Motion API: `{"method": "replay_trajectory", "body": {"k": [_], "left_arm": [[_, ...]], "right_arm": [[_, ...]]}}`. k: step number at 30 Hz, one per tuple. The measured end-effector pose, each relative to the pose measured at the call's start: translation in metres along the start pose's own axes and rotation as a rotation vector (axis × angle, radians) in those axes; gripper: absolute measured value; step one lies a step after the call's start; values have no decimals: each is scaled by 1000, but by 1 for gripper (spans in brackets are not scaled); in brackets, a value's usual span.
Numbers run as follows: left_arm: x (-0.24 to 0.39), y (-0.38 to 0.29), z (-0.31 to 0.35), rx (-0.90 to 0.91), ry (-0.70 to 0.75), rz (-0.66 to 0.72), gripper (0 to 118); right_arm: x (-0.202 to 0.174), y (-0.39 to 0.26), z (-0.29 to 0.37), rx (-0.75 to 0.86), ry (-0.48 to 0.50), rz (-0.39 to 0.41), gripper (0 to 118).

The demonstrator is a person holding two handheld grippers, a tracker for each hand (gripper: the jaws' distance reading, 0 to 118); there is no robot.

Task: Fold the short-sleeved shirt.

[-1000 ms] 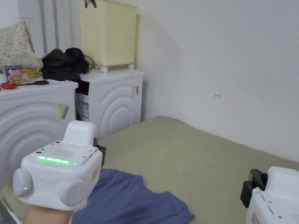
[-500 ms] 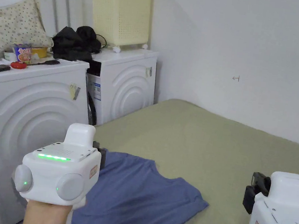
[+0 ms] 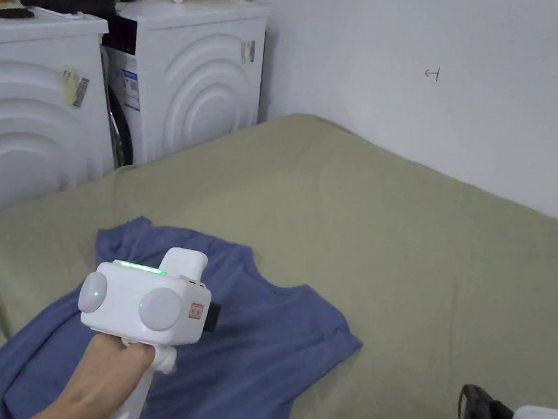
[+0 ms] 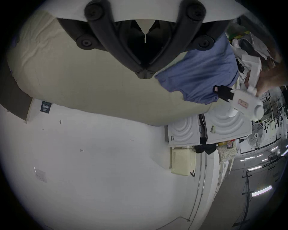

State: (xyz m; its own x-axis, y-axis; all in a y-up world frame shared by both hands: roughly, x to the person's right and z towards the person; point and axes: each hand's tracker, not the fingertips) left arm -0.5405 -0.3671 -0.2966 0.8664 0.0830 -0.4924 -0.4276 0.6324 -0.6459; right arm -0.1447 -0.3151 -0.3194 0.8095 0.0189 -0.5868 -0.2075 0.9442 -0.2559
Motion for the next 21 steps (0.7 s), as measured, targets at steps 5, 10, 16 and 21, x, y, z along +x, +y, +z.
{"method": "replay_trajectory", "body": {"k": [5, 10, 16, 21], "left_arm": [[-2, -1, -35, -103, -58, 3, 118], [14, -11, -59, -190, -20, -83, 117], [34, -24, -69, -253, -3, -166, 83], [37, -16, -26, -195, 36, -174, 0]], "right_arm": [[4, -15, -10, -47, 10, -22, 1], [4, -26, -13, -77, 14, -22, 1], [9, -32, 3, -103, 5, -31, 1], [29, -28, 41, -96, -38, -33, 1]]}}
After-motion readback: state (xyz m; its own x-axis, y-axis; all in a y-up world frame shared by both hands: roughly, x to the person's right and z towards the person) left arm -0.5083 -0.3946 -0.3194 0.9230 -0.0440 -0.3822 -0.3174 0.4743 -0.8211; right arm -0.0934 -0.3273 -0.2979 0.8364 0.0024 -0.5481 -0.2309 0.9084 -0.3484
